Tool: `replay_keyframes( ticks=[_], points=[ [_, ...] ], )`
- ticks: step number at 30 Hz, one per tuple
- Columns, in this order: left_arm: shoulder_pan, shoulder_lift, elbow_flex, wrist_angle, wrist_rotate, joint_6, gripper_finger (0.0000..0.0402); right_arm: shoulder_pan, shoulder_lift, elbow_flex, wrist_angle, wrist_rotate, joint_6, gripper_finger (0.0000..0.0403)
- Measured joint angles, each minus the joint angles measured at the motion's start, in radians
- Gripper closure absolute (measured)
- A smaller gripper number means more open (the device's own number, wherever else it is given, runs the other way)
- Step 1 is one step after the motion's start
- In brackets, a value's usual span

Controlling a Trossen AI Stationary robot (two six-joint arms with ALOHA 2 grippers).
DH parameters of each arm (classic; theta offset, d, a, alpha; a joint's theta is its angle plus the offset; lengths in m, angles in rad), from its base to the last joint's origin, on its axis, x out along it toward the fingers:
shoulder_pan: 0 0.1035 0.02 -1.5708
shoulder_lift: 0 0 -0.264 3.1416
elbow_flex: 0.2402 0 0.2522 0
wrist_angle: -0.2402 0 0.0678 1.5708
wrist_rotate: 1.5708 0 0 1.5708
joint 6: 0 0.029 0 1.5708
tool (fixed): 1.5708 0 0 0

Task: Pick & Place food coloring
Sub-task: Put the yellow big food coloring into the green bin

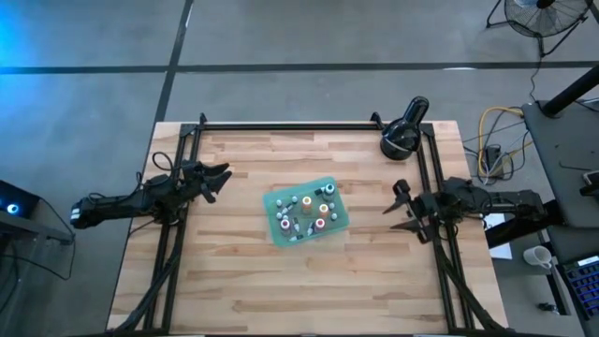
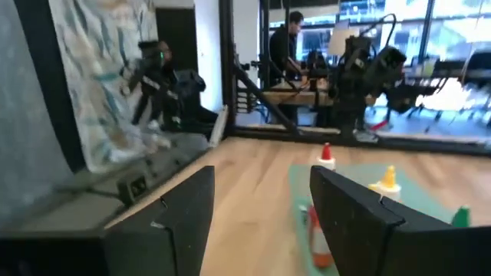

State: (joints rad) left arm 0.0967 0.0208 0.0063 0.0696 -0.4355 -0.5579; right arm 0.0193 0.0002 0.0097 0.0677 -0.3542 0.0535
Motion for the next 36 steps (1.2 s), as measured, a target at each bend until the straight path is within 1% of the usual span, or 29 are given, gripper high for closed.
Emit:
replay_keyframes(
  ticks=[3,6,36],
  points=[
    [0.000,0.000,0.000,0.000,0.000,0.000,0.0189,0.000,0.000,0.000,0.011,-0.003,0.110,0.0197],
    [0.000,0.000,0.000,0.000,0.000,0.000,0.0189,0.000,0.005,0.000,0.010,-0.002,0.179,0.0197],
    [0.000,0.000,0.000,0.001,0.000,0.000,0.0189,-0.001,0.010,0.000,0.012,-0.002,0.164,0.0197]
  ],
)
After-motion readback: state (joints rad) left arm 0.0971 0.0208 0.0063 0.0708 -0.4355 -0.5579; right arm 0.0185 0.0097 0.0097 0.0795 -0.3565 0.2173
